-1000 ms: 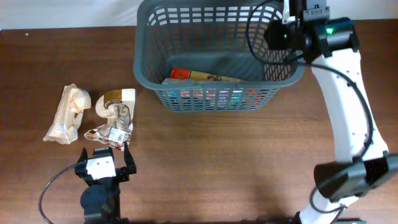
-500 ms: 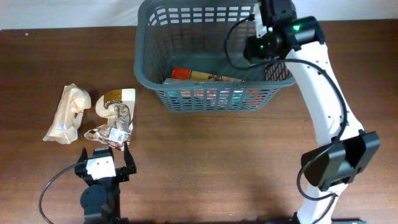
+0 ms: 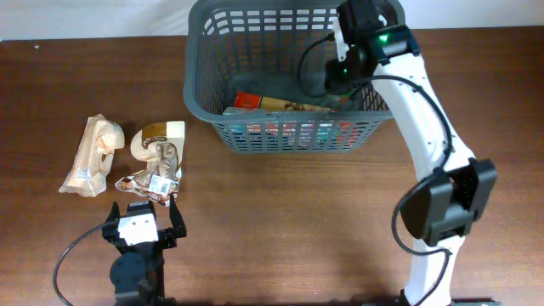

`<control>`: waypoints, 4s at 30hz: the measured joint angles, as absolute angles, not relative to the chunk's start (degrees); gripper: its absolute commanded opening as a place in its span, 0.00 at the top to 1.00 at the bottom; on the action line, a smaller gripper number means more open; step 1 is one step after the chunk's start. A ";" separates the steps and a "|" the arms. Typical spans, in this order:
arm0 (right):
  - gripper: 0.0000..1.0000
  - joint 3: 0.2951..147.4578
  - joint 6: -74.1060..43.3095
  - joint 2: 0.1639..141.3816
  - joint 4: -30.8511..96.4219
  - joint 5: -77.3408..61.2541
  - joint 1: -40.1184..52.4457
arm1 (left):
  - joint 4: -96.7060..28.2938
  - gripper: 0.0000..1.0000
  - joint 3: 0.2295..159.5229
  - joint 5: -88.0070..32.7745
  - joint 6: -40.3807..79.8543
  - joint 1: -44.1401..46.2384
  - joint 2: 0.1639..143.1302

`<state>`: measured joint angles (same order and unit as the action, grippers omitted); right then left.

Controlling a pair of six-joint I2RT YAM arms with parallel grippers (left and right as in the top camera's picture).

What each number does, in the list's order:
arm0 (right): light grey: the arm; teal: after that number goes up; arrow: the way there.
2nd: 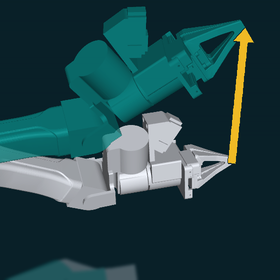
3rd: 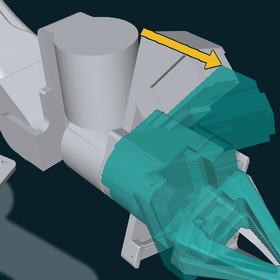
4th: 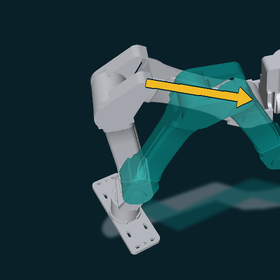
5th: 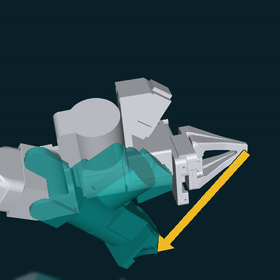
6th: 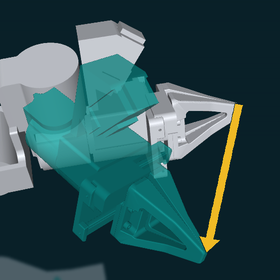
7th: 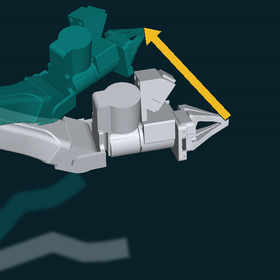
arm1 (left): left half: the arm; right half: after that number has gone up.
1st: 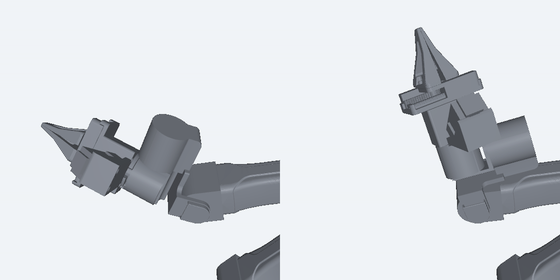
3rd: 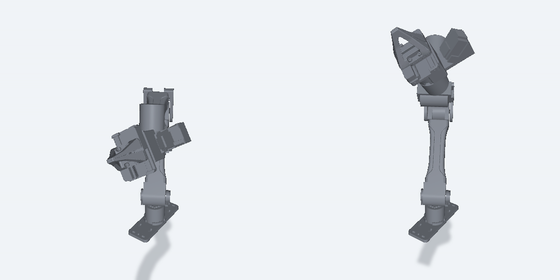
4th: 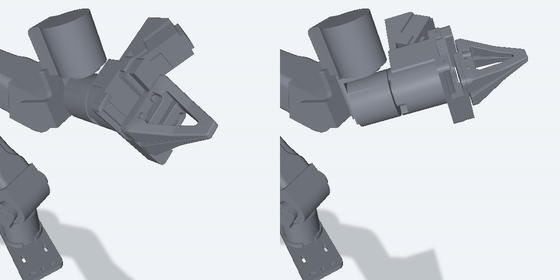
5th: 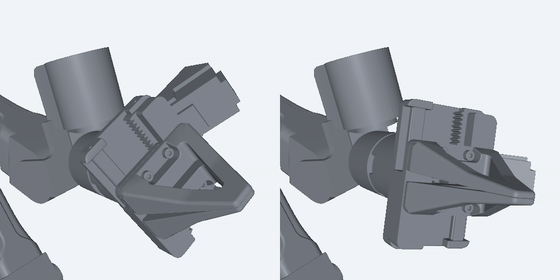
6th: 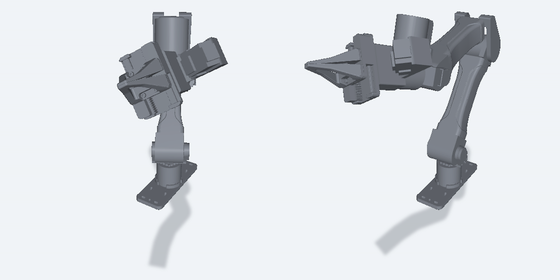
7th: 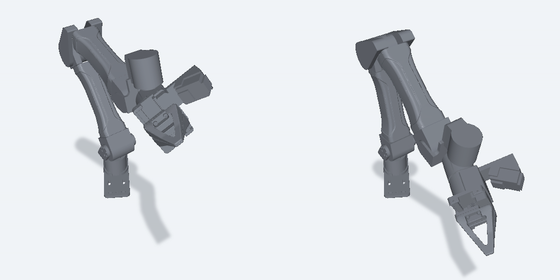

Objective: Pack container
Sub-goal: 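Lift the jar with the right gripper and place it in the basket, then open the right gripper and withdraw it from the basket, then move the left gripper over the brown-printed snack bag and lower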

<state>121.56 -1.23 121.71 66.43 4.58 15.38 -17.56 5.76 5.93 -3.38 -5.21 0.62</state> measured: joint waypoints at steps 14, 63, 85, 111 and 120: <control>0.08 121.58 -1.19 125.97 65.98 4.56 15.31 | -17.56 0.01 5.76 5.93 -3.38 -5.21 0.62; 0.01 159.89 -28.71 114.17 96.55 21.37 -17.43 | -17.56 0.01 5.76 5.93 -3.38 -5.21 0.62; 0.01 159.89 -28.75 114.17 96.90 20.99 -17.43 | -32.93 0.01 38.68 10.00 -1.41 -5.21 24.95; 0.01 159.89 -28.75 114.17 96.88 20.93 -17.43 | -47.37 0.01 64.42 2.70 -15.90 -5.50 81.38; 0.01 159.89 -28.77 114.17 96.88 20.93 -17.43 | -41.15 0.01 64.42 1.69 -15.90 -8.93 92.27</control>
